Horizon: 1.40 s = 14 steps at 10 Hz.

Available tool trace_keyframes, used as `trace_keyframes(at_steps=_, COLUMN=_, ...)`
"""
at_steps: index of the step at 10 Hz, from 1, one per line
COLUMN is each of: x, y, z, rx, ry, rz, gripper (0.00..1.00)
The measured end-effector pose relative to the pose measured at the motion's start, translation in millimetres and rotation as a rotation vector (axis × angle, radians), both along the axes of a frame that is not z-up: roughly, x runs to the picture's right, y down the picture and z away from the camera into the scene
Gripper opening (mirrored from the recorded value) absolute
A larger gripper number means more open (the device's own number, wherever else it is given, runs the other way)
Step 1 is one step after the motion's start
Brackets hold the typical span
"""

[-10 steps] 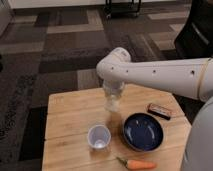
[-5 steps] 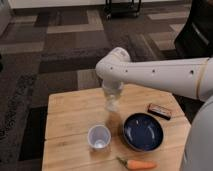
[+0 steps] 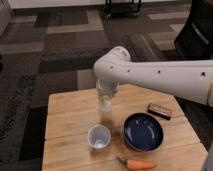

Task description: Place the white sponge in the ceramic cup

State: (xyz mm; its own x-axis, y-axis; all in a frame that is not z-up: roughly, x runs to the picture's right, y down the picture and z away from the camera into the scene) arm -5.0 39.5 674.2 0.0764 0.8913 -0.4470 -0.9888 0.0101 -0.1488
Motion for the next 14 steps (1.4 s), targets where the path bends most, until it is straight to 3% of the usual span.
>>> trace_keyframes(at_steps=2, x=13, y=6, z=-23.0, rx=-0.012, ry=0.011, rz=-0.098, gripper=0.0)
trace_keyframes(at_steps=5, x=20, y=-3, z=-44.4, rx=0.01, ry=0.028, rz=-0.162, gripper=0.0)
trace_keyframes(at_steps=7, x=7, y=4, z=-53.0, rx=-0.003, ry=-0.008, rz=-0.208, gripper=0.0)
trace_keyframes(at_steps=14, x=-7, y=33, z=-57.4, rx=-0.092, ry=-0.095, rz=-0.281, gripper=0.0)
